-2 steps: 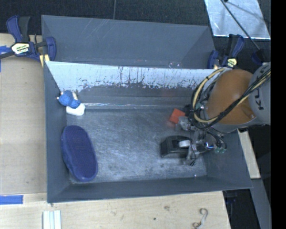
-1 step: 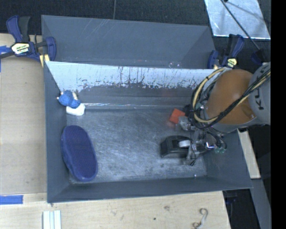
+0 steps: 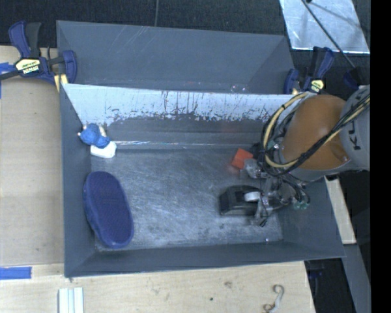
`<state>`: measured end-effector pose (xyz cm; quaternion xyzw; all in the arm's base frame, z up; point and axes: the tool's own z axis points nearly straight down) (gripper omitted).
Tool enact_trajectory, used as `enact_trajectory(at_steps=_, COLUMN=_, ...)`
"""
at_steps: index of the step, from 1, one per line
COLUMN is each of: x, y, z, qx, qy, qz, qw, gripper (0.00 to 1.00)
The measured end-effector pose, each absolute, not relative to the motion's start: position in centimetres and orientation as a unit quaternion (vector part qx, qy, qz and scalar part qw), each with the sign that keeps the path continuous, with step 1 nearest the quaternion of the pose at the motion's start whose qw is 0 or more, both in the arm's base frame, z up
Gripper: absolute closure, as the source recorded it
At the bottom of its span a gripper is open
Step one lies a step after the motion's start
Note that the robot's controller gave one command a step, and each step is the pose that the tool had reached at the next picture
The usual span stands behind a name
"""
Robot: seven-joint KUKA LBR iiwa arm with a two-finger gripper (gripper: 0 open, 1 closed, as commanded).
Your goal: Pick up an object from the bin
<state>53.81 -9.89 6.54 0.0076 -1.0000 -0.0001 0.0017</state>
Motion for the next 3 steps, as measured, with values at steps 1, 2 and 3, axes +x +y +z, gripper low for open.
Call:
enact_trajectory(at_steps=1, x=53.8, y=-9.9, z=6.5, qx=0.009, qy=-1.0, qz=0.0, qw=0.002, gripper=0.0)
enact_trajectory(at_steps=2, x=53.6, y=-10.0, z=6.5, qx=0.009, qy=-1.0, qz=0.001, qw=0.004, gripper=1.0)
enact_trajectory(at_steps=3, x=53.7, y=-10.0, z=12.4, qx=0.009, qy=-1.0, qz=0.001, qw=-0.002, gripper=1.0)
